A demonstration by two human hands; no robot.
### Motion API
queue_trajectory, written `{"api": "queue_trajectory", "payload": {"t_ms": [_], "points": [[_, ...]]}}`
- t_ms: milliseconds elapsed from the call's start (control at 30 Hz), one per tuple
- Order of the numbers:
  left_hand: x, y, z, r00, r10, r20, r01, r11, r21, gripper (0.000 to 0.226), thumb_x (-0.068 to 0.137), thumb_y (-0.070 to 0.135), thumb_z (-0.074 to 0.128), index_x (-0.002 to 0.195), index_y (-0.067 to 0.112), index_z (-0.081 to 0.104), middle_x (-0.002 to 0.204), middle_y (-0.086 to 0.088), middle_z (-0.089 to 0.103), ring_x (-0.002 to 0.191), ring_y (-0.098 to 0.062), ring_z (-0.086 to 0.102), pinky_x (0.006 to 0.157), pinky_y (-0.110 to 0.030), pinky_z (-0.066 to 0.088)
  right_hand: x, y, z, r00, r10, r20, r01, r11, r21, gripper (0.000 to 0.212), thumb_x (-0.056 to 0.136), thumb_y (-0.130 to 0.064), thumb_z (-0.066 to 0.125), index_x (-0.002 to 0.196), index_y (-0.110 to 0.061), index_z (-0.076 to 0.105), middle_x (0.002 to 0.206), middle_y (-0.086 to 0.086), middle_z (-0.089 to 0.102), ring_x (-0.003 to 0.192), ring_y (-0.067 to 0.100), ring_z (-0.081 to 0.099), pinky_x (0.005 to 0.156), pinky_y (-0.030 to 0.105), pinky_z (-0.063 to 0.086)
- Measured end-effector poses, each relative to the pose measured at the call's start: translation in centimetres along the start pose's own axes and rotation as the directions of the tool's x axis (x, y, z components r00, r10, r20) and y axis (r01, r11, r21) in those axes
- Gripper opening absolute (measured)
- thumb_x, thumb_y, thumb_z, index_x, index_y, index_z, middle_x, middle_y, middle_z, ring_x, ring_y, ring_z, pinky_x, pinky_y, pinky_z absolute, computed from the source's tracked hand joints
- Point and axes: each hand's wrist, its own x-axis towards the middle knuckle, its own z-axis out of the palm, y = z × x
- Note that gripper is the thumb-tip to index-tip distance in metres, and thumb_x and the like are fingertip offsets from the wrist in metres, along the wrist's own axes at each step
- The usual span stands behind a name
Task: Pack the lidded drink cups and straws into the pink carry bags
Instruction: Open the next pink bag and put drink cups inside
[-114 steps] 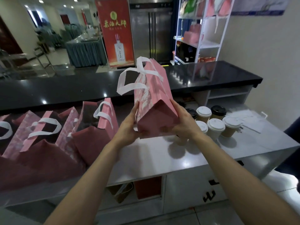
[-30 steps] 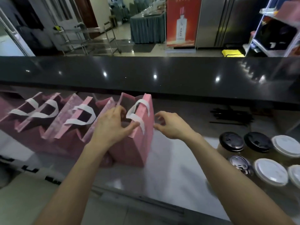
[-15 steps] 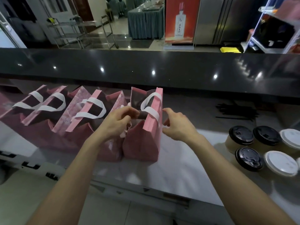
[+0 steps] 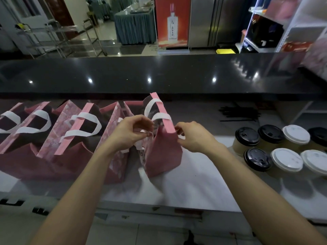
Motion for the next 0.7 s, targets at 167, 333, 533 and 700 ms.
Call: {"api": "queue_trajectory", "payload": {"t_ms": [167,333,533,700], "points": [[0.5,0.6,-0.1,0.995,0.092,-0.049,-0.096,0.992,-0.086,0.032,0.096,-0.016,0.067,0.113,0.008,0.077,0.108,-0.004,0.082,0.105,-0.018,0.080,0.087,-0.023,0.062,0.2,3.3,-0.9,0.978,0.093,-0.187,-0.102,0.994,-0.039,0.013,0.085,-0.009,0.055,0.086,-0.021,0.057,0.083,0.008,0.068,0.079,0.038,0.064,0.067,0.044,0.054],[1.8,-0.2,-1.1,0.946,0.138,-0.294,-0.103,0.986,0.134,0.024,0.099,0.002,0.073,0.107,0.023,0.082,0.109,0.004,0.078,0.091,0.000,0.069,0.085,-0.015,0.054,0.1,9.5,-3.5,0.930,0.264,-0.257,-0.249,0.964,0.087,0.024,0.082,-0.001,0.054,0.084,-0.022,0.064,0.081,0.004,0.071,0.080,0.032,0.067,0.069,0.041,0.057],[4.5,-0.5,1.4,0.988,0.070,-0.136,-0.045,0.982,0.182,0.019,0.102,0.028,0.077,0.121,0.029,0.078,0.131,0.004,0.061,0.117,-0.007,0.068,0.103,-0.032,0.058,1.1,13.7,-7.0,0.904,0.314,-0.290,-0.283,0.948,0.144,0.034,0.088,-0.003,0.055,0.100,-0.028,0.076,0.095,0.003,0.077,0.091,0.027,0.072,0.082,0.045,0.062],[6.5,0.7,4.4,0.995,0.090,-0.033,-0.080,0.970,0.229,0.024,0.101,0.040,0.075,0.125,0.040,0.073,0.127,0.019,0.058,0.108,0.016,0.063,0.089,-0.021,0.053,0.5,15.5,-8.2,0.922,0.302,-0.244,-0.252,0.943,0.216,0.058,0.095,0.004,0.056,0.144,-0.028,0.061,0.122,-0.001,0.073,0.112,0.020,0.070,0.099,0.040,0.060]]}}
